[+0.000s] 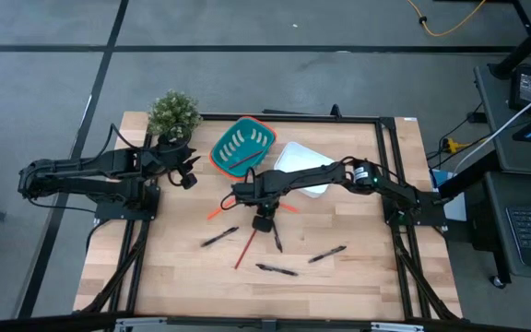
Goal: Sort pens & pencils
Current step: Put the left orange pencil into the blue bin
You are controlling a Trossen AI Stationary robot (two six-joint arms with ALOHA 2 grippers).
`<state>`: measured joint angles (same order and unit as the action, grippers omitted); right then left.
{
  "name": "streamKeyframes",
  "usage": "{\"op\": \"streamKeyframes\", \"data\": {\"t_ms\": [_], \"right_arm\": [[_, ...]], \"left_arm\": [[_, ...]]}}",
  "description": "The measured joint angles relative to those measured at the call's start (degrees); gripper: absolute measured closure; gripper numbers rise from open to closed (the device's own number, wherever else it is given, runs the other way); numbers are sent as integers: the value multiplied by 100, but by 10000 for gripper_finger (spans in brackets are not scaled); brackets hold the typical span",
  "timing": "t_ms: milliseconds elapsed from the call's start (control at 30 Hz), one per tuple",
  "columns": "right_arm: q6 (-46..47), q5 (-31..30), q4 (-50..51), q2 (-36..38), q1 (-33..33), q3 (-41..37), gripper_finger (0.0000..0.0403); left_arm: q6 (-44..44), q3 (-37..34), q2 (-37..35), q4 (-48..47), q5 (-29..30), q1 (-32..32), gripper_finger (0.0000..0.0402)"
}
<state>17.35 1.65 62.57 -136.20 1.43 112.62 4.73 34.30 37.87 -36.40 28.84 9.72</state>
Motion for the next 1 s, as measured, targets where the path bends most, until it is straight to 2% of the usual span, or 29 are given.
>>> {"op": "streamKeyframes", "data": {"t_ms": [133, 233, 333, 433, 567, 700, 833, 1000], "right_arm": [[-17, 0, 346, 0, 0, 270, 312], [-13, -22, 614, 0, 25, 518, 312], [-98, -297, 1092, -2, 87, 862, 312], [-151, -960, 1673, -2, 206, 1359, 312], [-155, -2266, 2705, -4, 395, 2233, 312], [-279, -3396, 2710, 491, 506, 2007, 312], [-131, -3868, 2737, 958, 505, 2031, 312], [16, -4434, 2663, 1531, 509, 2031, 312]], "left_arm": [[0, 0, -2, 0, -88, -2, 292], [25, 0, -1, 3, -506, -45, 292], [74, 0, 0, 15, -923, -206, 292], [153, 0, 0, 39, -1097, -531, 292], [347, 0, 69, 349, -1106, -1113, 292], [415, 2, 423, 1061, -1110, -1775, 292], [562, 14, 1136, 1612, -1119, -2334, 292], [1047, 125, 2205, 1785, -1098, -2782, 292]]}}
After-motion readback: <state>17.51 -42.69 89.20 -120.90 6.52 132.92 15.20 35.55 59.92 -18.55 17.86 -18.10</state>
